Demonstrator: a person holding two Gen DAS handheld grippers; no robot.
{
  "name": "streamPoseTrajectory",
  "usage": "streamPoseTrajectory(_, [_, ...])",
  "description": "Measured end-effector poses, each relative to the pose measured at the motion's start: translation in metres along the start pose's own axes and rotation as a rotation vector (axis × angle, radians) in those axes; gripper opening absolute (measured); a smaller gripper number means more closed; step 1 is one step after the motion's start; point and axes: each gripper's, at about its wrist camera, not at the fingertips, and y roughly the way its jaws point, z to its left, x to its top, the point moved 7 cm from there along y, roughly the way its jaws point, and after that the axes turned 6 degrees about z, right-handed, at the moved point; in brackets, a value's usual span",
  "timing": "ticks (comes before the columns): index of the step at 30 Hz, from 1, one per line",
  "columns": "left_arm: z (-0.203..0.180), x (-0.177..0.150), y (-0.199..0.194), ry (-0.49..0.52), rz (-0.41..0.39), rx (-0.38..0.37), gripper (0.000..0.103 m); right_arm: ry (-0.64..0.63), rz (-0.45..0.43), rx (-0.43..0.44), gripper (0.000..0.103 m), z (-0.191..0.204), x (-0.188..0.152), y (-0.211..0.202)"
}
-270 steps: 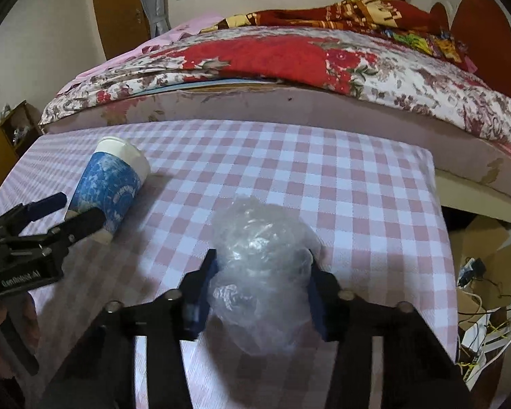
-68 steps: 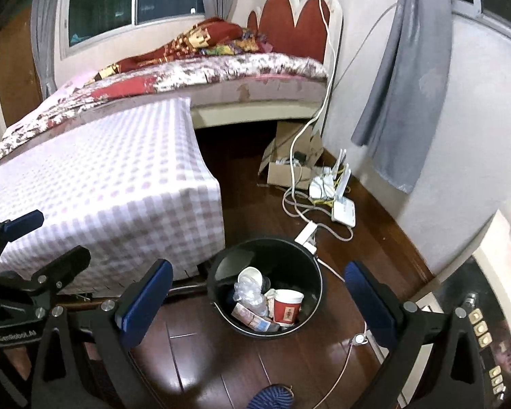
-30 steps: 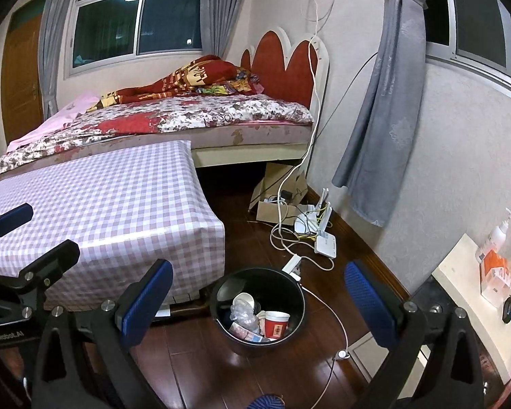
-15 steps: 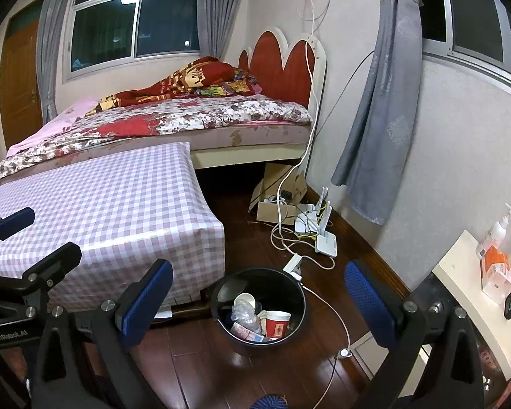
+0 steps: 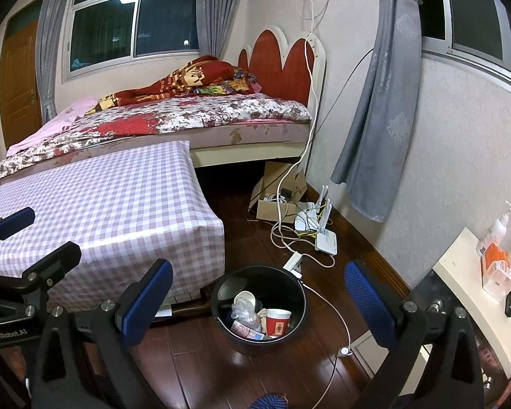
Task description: Collect trash
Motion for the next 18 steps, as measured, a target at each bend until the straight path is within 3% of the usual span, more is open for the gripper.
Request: streamPoseTrajectory(18, [-0.0016, -0.0019, 0.0005, 0.003, 0.002, -0.002, 0.102, 0.002, 0.001, -0.001, 0.102, 0.0004, -0.0014, 0.0002])
